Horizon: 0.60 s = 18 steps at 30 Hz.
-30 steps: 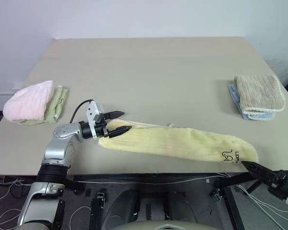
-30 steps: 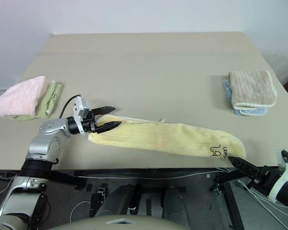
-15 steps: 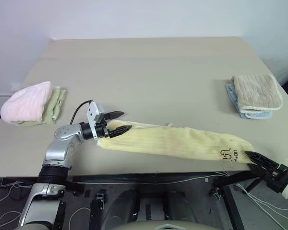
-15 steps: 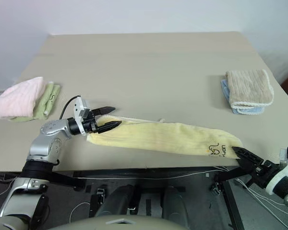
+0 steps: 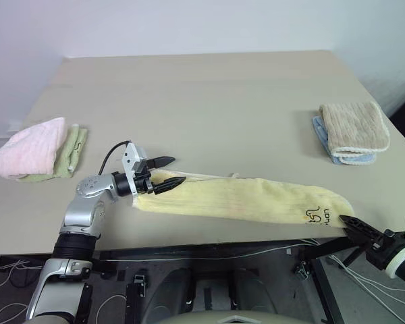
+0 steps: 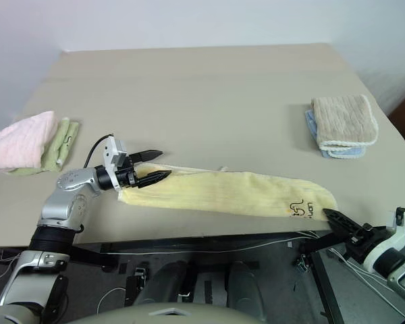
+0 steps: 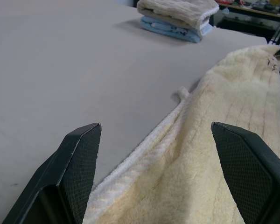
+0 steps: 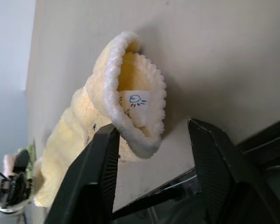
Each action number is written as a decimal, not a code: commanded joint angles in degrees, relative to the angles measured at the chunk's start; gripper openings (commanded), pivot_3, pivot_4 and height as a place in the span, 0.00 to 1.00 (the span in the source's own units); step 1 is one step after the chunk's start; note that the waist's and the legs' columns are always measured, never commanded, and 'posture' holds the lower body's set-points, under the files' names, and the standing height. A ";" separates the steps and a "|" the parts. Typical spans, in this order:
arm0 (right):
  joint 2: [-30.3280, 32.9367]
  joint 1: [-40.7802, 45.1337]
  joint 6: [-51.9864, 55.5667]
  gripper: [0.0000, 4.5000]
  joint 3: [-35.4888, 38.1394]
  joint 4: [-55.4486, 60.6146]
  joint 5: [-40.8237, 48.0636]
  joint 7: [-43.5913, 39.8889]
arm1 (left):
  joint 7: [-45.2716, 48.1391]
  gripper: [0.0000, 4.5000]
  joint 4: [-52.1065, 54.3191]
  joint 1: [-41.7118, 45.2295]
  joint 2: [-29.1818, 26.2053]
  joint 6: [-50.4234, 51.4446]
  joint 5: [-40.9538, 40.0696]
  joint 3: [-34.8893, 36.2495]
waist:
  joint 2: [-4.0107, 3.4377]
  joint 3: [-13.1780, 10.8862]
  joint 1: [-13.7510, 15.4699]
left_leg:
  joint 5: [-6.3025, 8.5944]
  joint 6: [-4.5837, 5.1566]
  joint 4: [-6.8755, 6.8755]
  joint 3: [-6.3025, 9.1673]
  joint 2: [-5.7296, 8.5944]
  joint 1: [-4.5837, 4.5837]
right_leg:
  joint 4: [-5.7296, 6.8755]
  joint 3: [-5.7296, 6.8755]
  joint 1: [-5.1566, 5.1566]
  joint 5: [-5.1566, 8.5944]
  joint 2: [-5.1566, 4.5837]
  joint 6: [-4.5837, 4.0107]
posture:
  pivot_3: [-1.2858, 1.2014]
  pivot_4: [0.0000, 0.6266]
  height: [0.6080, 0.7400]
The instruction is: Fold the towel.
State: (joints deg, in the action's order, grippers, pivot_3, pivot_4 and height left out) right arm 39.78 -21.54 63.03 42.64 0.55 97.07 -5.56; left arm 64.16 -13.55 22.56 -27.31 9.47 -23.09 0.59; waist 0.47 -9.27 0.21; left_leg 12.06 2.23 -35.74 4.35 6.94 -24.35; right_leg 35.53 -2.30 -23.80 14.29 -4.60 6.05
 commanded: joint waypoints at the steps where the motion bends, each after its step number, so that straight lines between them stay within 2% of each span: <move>1: -0.73 0.33 -2.05 0.53 -0.05 1.69 -2.82 -1.32 | 0.04 0.88 1.30 0.41 -0.02 -0.98 -0.53 0.93 | 0.00 0.00 0.01 | 0.00 0.00 -0.02 0.00 0.00 0.00 | 0.00 0.00 0.01 0.00 0.00 0.00 | 0.52 0.24 1.00; 9: -0.94 1.58 -4.17 0.53 2.01 2.71 -0.82 1.41 | 0.16 0.88 1.70 -0.33 -0.17 -0.81 -0.71 1.15 | -0.02 0.01 0.39 | 0.00 0.00 -0.03 0.00 0.00 0.00 | 0.00 0.00 0.01 0.00 0.00 0.00 | 0.52 0.24 1.00; 18: -1.79 2.77 -7.00 0.53 1.01 6.96 3.41 7.51 | 0.13 0.88 1.91 -0.66 -0.08 -0.79 -0.70 1.17 | -0.04 0.01 0.52 | 0.00 0.00 0.02 0.00 0.00 -0.04 | -0.01 0.00 -0.06 0.00 0.00 0.00 | 0.52 0.24 1.00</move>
State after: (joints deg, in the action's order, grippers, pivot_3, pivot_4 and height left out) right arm 38.68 -18.79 57.05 42.98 5.13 98.56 0.62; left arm 64.13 -13.37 21.99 -27.16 9.47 -23.10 0.83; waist 0.43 -9.25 0.73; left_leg 12.06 2.23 -35.72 4.35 6.95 -24.39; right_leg 35.51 -2.30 -23.86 14.29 -4.61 6.05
